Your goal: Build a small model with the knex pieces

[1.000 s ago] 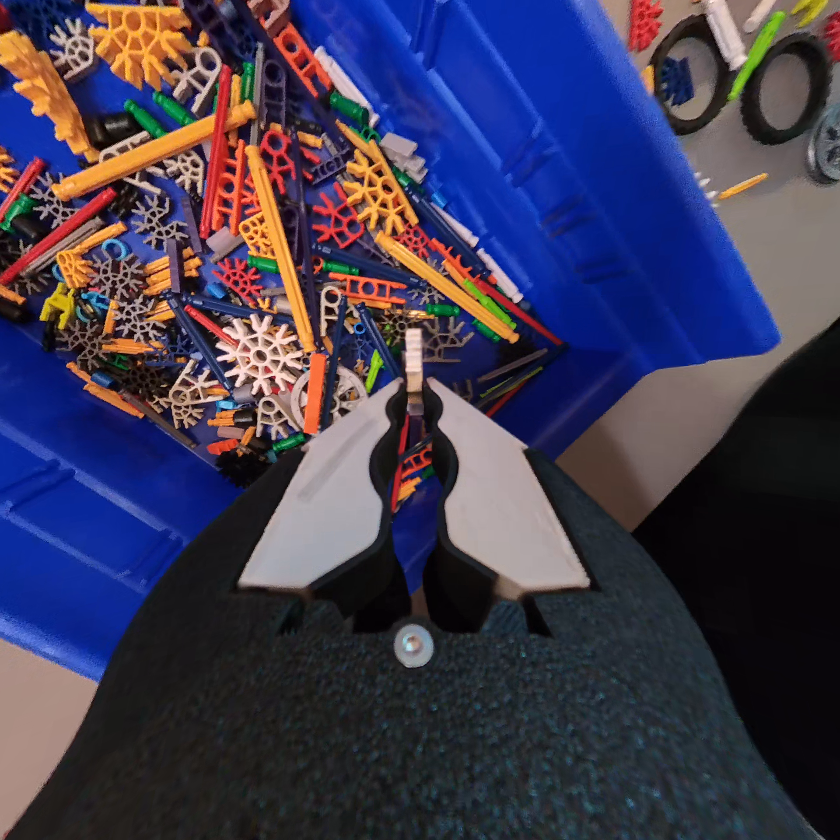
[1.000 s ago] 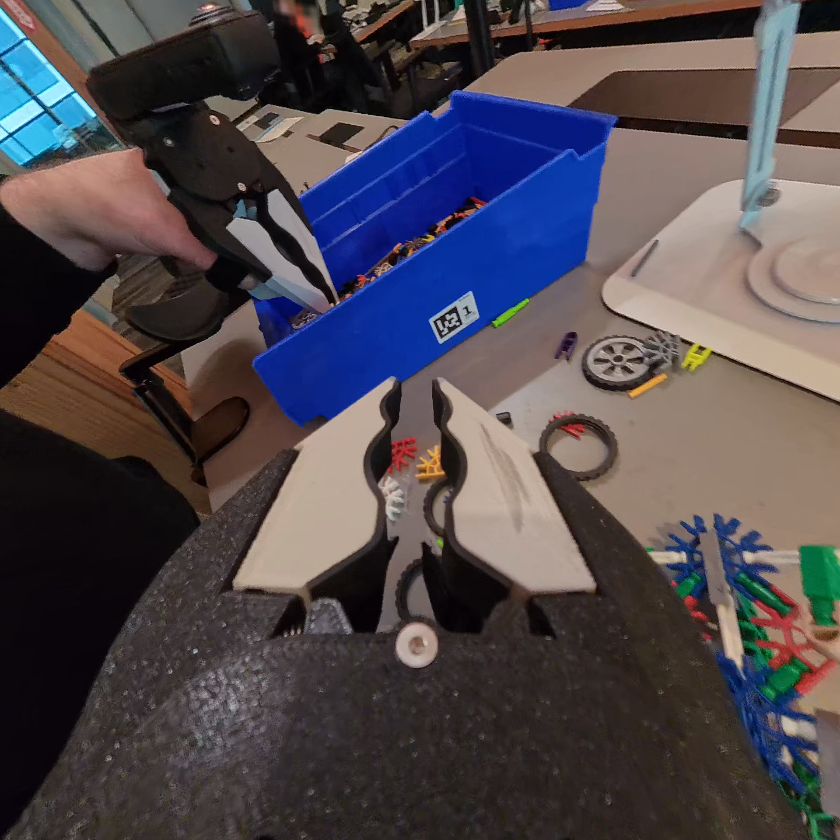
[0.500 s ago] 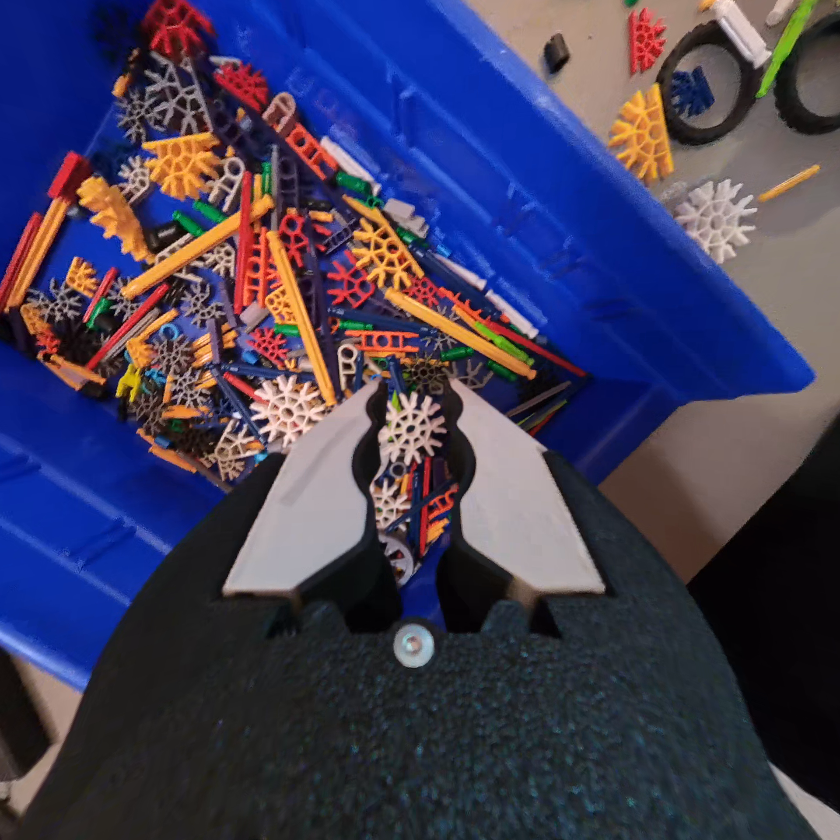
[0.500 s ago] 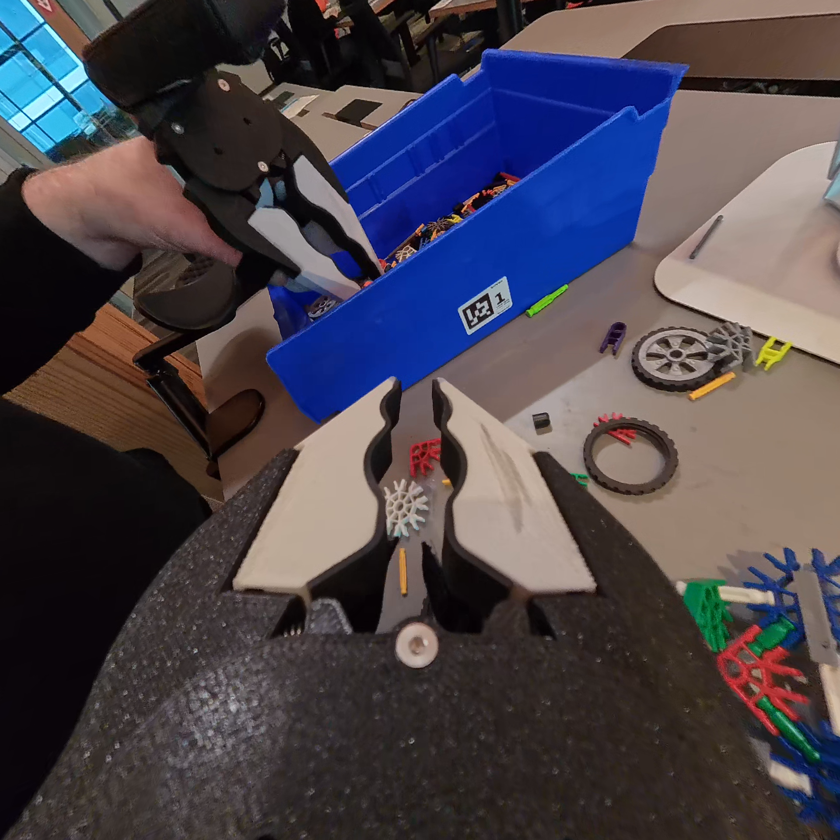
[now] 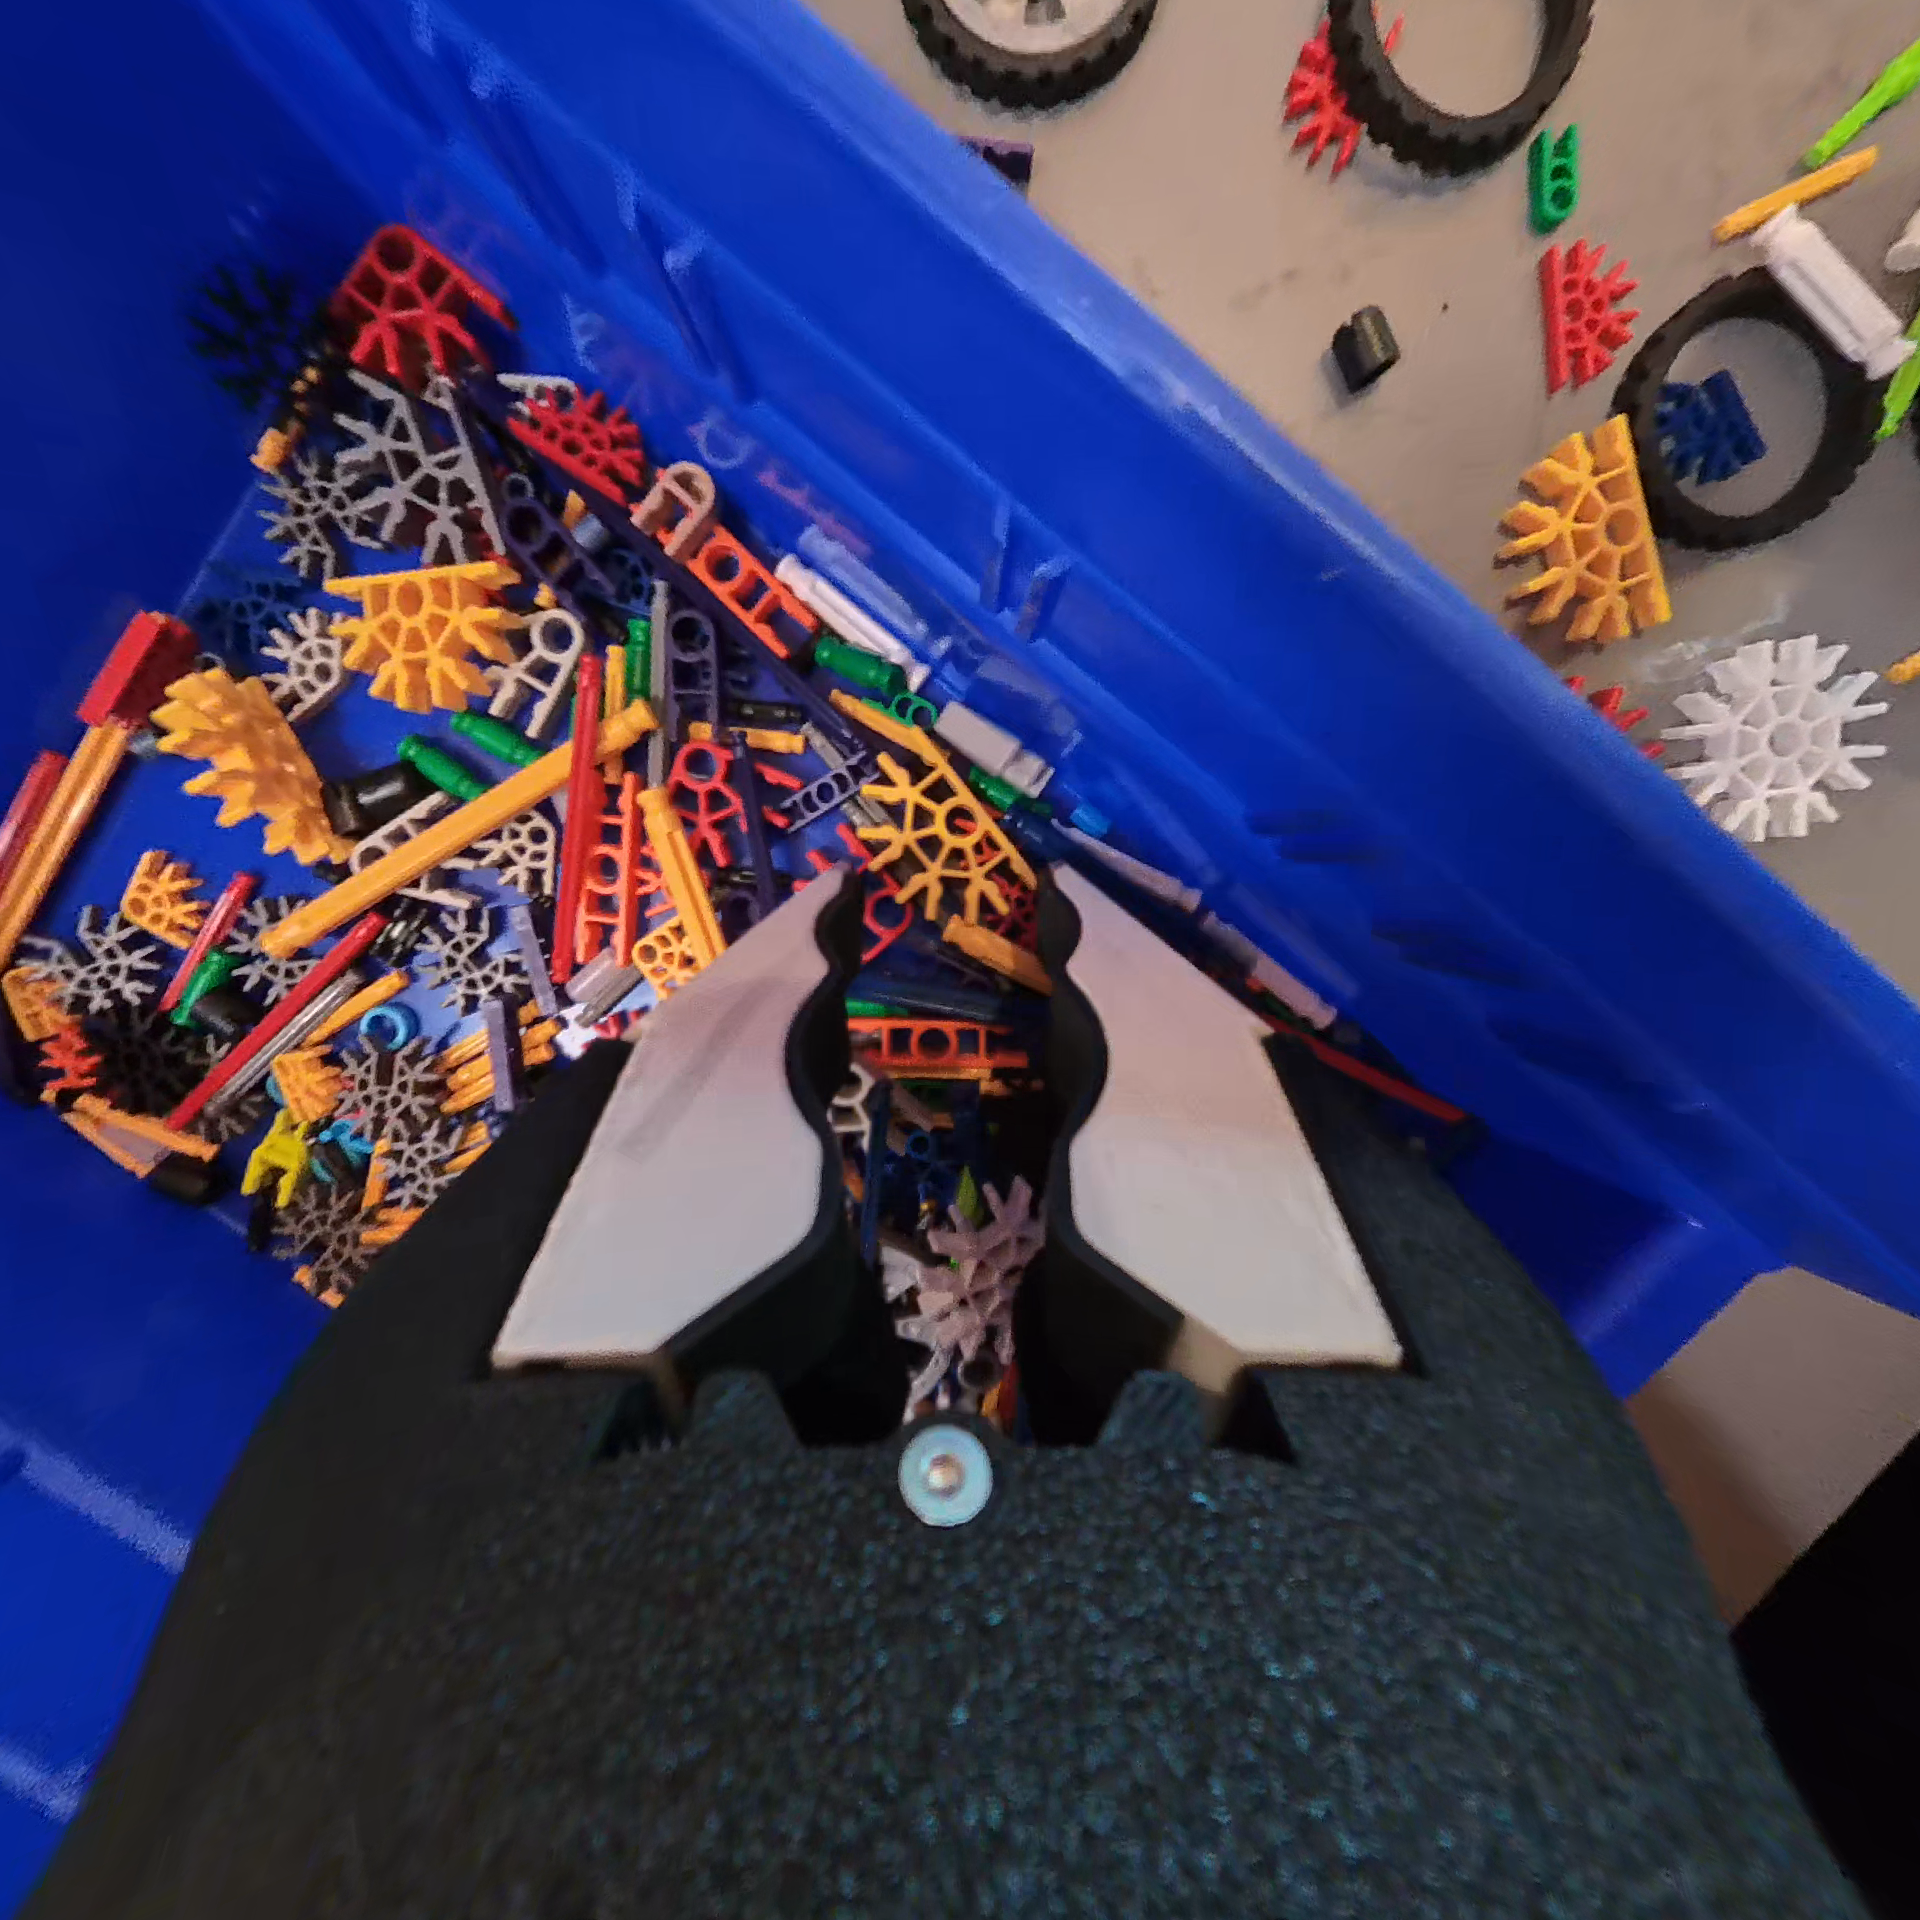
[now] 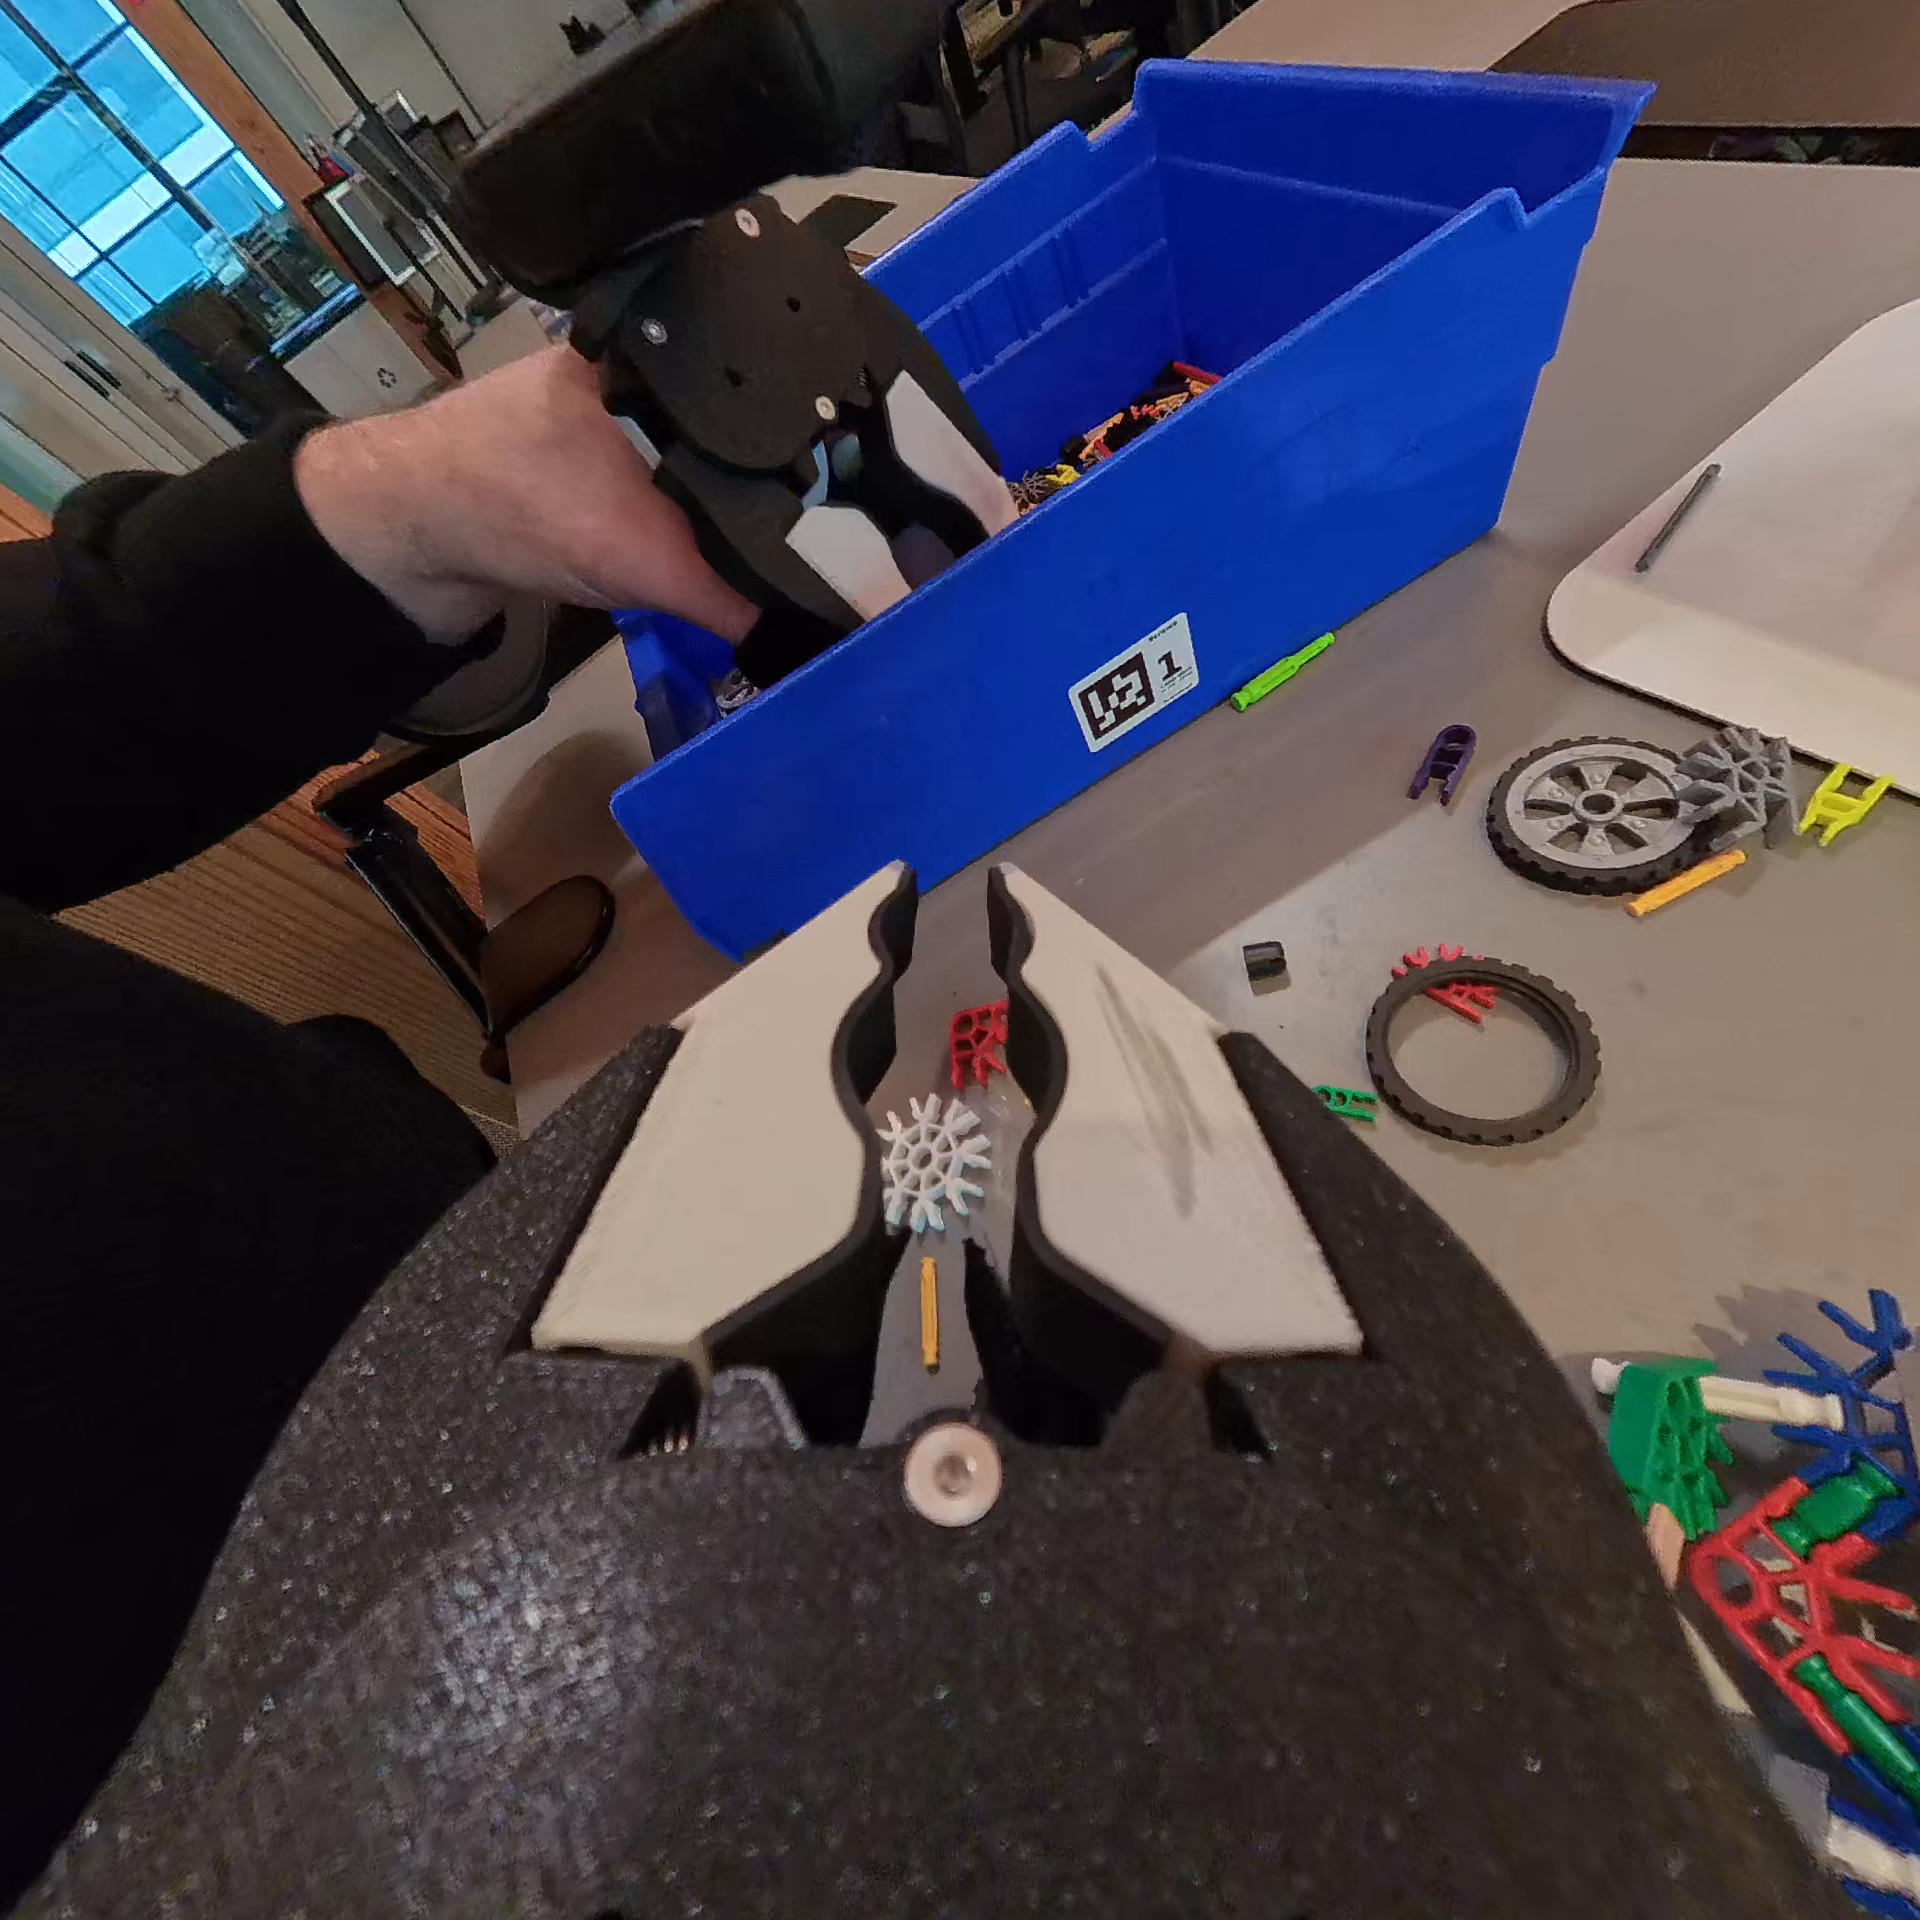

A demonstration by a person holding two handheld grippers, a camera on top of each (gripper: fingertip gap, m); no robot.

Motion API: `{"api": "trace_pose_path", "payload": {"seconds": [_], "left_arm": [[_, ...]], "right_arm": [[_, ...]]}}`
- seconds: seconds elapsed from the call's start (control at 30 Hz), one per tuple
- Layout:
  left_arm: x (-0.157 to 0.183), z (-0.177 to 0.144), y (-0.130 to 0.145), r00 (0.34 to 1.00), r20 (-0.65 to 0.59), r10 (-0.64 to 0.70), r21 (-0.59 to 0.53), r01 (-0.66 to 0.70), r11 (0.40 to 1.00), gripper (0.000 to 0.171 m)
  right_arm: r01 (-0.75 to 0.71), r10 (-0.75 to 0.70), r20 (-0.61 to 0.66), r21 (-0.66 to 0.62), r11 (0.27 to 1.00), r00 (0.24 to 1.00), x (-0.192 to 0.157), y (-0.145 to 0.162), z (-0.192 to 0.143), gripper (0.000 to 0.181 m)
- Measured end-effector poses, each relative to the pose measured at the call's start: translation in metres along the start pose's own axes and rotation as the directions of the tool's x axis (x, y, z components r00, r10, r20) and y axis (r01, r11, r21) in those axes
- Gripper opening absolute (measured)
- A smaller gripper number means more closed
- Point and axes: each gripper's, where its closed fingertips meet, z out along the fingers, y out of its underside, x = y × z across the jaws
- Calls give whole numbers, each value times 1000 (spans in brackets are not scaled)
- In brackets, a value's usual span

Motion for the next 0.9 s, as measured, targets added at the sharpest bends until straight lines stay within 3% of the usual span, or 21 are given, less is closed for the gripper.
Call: {"api": "trace_pose_path", "payload": {"seconds": [0.37, 0.63, 0.8, 0.9], "left_arm": [[1, -1, 0, 1000, -6, 0, 19, 0, 1000, 6], [4, -31, 6, 994, -61, -94, 72, 98, 993, 5], [13, -52, -6, 983, -130, -130, 153, 149, 977, 4], [27, -82, -28, 984, -152, -88, 221, 121, 968, 5]], "right_arm": [[-15, 15, -1, 1, 1000, 1000, 9, 1, -1, 13], [-12, 12, 10, -1, 1000, 1000, 11, -1, 3, 13], [11, -12, 39, 20, 1000, 999, 4, -9, 6, 13], [52, -55, 65, 58, 997, 996, -6, -22, 7, 17]]}}
